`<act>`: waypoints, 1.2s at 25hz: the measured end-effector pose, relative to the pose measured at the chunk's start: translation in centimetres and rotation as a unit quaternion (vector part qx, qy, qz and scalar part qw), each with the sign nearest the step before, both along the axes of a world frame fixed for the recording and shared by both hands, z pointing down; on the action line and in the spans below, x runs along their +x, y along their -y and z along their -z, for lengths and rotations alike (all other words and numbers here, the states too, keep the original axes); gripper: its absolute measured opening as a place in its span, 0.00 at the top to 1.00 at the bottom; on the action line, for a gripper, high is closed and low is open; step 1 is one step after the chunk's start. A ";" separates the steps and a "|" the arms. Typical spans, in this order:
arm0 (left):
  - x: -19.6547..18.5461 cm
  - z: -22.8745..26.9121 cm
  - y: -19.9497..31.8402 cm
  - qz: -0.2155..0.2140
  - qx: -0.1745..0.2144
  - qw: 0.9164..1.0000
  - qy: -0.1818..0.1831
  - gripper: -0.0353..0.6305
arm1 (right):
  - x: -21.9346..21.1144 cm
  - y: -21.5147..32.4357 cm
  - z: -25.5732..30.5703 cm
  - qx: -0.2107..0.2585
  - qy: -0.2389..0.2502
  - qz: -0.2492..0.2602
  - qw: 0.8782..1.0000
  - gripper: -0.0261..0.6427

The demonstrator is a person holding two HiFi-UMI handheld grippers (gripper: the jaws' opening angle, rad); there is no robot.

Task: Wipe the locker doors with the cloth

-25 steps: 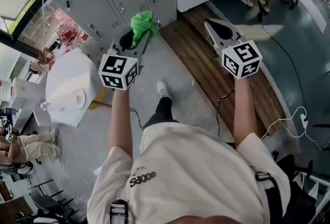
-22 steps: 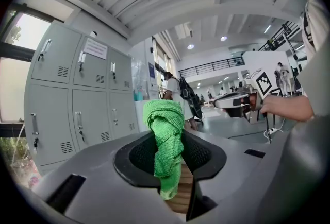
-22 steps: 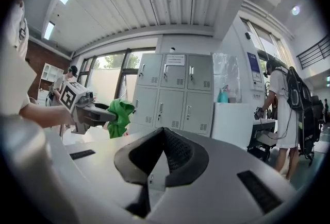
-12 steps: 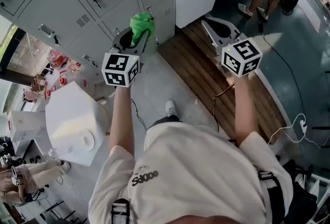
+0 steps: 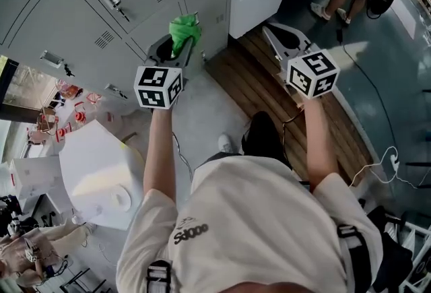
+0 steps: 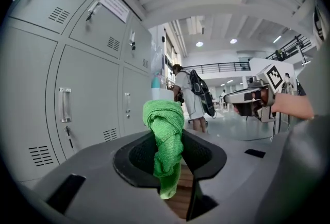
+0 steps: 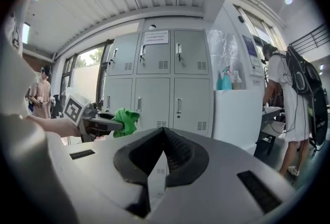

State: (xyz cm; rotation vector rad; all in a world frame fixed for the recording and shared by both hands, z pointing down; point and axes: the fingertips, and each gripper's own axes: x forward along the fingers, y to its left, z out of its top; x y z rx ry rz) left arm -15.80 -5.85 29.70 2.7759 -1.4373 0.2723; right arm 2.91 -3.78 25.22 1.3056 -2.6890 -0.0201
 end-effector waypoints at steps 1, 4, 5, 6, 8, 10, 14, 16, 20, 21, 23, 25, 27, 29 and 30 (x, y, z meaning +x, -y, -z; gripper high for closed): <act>-0.2 -0.3 0.5 0.002 -0.004 1.000 -0.003 0.75 | -0.2 0.4 -0.4 -0.007 -0.001 0.004 1.000 0.95; -0.6 -1.5 2.0 0.011 -0.017 1.000 -0.007 0.75 | -0.7 1.7 -1.7 -0.019 -0.011 0.014 1.000 0.95; -0.6 -1.8 2.7 0.016 -0.020 1.000 -0.009 0.75 | -0.7 2.4 -2.0 -0.022 -0.012 0.015 1.000 0.95; -0.5 -2.2 3.5 0.020 -0.024 0.999 -0.010 0.75 | -0.6 3.1 -2.3 -0.025 -0.011 0.016 0.999 0.95; -0.4 -3.0 5.2 0.027 -0.032 0.999 -0.011 0.75 | -0.2 4.9 -2.8 -0.031 -0.006 0.017 0.999 0.95; -0.2 -3.9 7.2 0.033 -0.041 0.999 -0.009 0.75 | 0.1 7.2 -3.7 -0.039 -0.008 0.018 0.999 0.95; -0.1 -6.3 12.2 0.066 -0.069 0.995 -0.021 0.75 | 1.0 12.2 -5.8 -0.060 -0.016 0.026 0.998 0.95; -0.6 -7.9 15.3 0.095 -0.087 0.991 -0.025 0.75 | 1.2 14.9 -6.5 -0.062 -0.016 0.033 0.997 0.95; -1.1 -11.3 21.5 0.138 -0.109 0.984 -0.035 0.74 | 1.6 20.3 -8.2 -0.078 0.006 0.059 0.995 0.95; -1.1 -12.1 22.9 0.143 -0.113 0.982 -0.038 0.74 | 1.6 21.5 -8.5 -0.080 0.011 0.067 0.994 0.95; -1.2 -13.6 25.6 0.156 -0.128 0.979 -0.043 0.74 | 1.5 23.7 -9.1 -0.074 0.008 0.081 0.994 0.95; -1.3 -15.5 28.4 0.174 -0.145 0.973 -0.043 0.74 | 1.5 26.1 -9.8 -0.066 0.001 0.089 0.994 0.95; -1.2 -17.5 30.8 0.190 -0.162 0.968 -0.033 0.74 | 1.6 28.4 -10.8 -0.071 0.000 0.096 0.993 0.95; -1.0 -19.3 32.6 0.198 -0.178 0.964 -0.022 0.74 | 1.6 30.4 -11.6 -0.078 -0.006 0.100 0.992 0.95; -0.9 -19.9 33.5 0.201 -0.184 0.962 -0.020 0.74 | 1.5 31.3 -12.0 -0.079 -0.010 0.103 0.992 0.95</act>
